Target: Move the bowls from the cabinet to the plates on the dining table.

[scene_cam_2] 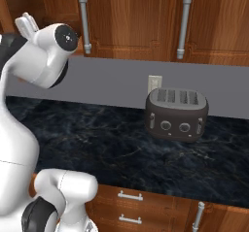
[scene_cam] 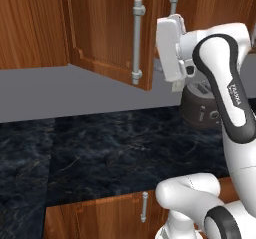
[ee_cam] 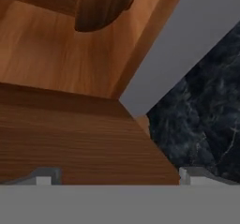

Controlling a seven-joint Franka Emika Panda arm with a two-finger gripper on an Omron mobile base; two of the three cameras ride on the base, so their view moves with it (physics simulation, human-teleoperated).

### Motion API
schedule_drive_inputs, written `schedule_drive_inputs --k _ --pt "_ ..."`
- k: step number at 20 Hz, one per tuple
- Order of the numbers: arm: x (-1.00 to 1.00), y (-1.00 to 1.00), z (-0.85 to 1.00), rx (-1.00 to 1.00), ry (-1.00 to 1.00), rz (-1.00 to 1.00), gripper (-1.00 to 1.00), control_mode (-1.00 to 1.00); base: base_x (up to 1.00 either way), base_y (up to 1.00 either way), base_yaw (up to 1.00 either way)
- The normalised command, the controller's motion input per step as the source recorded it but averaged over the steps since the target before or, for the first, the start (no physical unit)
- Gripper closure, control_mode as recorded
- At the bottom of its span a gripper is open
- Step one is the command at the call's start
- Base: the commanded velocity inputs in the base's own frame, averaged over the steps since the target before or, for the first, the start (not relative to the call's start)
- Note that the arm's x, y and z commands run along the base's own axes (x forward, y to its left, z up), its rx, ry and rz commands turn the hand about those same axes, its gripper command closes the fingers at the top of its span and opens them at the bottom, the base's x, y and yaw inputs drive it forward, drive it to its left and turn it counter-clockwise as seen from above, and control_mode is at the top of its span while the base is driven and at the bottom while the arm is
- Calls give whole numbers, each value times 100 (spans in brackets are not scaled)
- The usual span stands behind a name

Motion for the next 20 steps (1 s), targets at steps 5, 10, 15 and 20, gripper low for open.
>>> schedule_drive_inputs --k 5,10,15,20 --pt "0 29 0 10 1 18 -100 -100 0 0 0" --pt "-2 31 0 9 3 20 -100 -100 0 0 0" --pt "-9 35 0 4 1 19 -100 -100 0 0 0" --pt "-13 45 0 0 0 15 -100 -100 0 0 0"
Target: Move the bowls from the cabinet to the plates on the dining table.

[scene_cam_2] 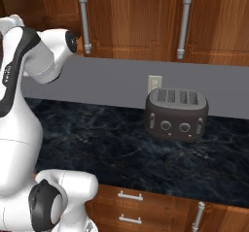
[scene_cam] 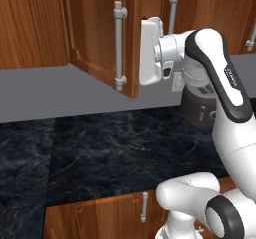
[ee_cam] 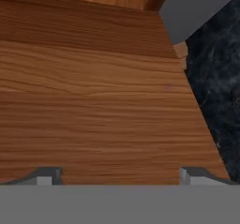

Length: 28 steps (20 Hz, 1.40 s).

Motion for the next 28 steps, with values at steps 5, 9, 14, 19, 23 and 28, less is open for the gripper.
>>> schedule_drive_inputs --k 5,9,14,19,23,28 --pt "-22 58 0 0 0 11 -100 -100 0 0 0" --pt "-17 52 0 0 0 6 -100 -100 0 0 0" --pt "-13 46 0 0 0 2 -100 -100 0 0 0" --pt "-12 48 0 0 0 2 -100 -100 0 0 0" --pt "-18 28 0 -4 0 0 -100 -100 0 0 0" --pt "-40 0 9 -12 -4 0 -100 -100 0 0 0"
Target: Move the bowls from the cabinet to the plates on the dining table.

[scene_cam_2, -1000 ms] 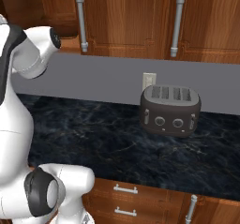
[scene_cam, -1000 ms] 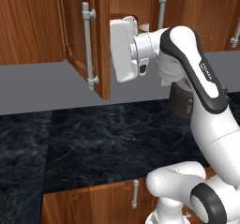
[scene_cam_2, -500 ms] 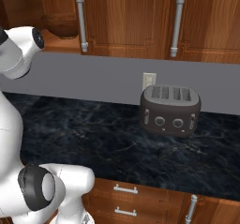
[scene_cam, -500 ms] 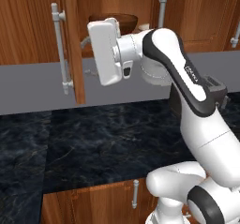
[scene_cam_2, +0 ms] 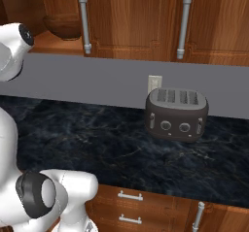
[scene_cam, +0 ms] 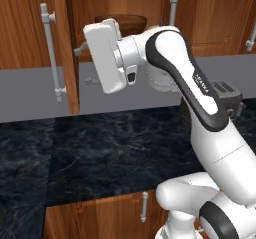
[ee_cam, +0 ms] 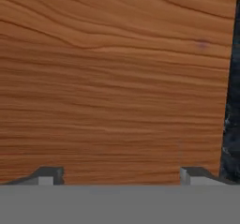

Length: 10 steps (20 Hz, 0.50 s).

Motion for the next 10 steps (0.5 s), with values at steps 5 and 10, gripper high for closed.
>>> schedule_drive_inputs --k 5,10 --pt "-72 -23 26 -10 -10 0 -100 -100 0 0 0" --pt "-79 -65 8 -10 -7 -4 -100 -100 0 0 0"
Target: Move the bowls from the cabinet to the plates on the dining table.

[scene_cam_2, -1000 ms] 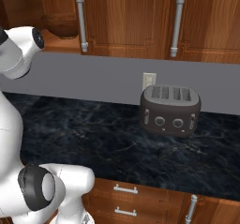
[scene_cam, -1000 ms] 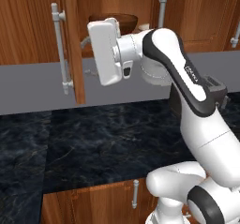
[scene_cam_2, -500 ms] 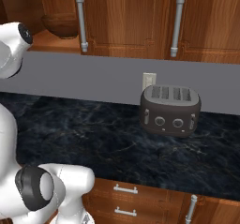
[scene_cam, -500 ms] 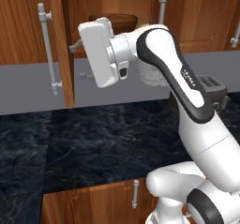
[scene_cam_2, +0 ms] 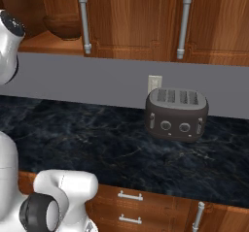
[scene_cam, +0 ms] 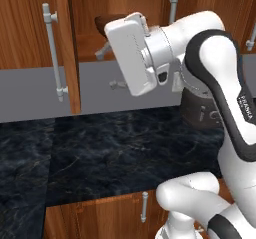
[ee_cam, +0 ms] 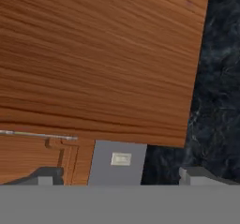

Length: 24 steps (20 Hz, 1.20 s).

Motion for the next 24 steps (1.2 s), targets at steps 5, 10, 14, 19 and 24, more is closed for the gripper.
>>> schedule_drive_inputs --k 5,10,14,19,24 --pt "-76 -86 0 -6 -2 -13 -100 -100 0 0 0" --pt "-73 -88 0 -4 -4 -19 -100 -100 0 0 0" --pt "-42 -73 -3 -10 -6 -17 -100 -100 0 0 0" --pt "-4 -42 0 -22 -13 -8 -100 -100 0 0 0" --pt "0 -30 0 -35 -8 -4 -100 -100 0 0 0"
